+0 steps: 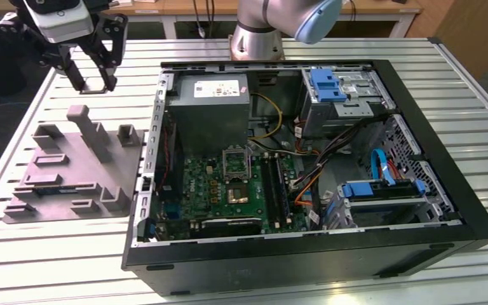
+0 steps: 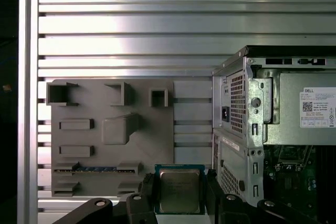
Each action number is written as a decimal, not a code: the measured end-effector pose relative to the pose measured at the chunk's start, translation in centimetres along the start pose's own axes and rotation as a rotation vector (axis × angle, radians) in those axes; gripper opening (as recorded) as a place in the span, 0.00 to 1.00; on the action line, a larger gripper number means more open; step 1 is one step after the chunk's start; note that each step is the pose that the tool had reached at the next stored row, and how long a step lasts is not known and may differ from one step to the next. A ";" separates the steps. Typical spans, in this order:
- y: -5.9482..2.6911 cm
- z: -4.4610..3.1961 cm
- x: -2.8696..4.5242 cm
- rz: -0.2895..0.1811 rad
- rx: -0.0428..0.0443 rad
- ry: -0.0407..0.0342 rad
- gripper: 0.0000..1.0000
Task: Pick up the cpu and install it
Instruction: 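Pick up the cpu and move it towards the insertion slot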
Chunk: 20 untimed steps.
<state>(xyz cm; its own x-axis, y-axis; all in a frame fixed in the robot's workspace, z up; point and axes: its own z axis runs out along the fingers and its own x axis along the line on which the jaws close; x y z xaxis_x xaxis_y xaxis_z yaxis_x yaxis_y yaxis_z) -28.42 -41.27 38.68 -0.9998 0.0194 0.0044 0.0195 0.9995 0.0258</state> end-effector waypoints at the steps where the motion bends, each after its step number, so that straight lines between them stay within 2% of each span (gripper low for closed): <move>1: 0.00 0.00 -0.02 0.000 0.0000 0.0000 0.47; 20: 0.01 0.01 -0.54 0.000 0.0000 0.0000 0.47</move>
<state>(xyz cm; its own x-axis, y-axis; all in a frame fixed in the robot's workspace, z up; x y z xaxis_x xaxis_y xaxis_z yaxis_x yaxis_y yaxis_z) -27.89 -41.27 38.67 -0.9998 0.0194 0.0044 0.0195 0.9995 0.0259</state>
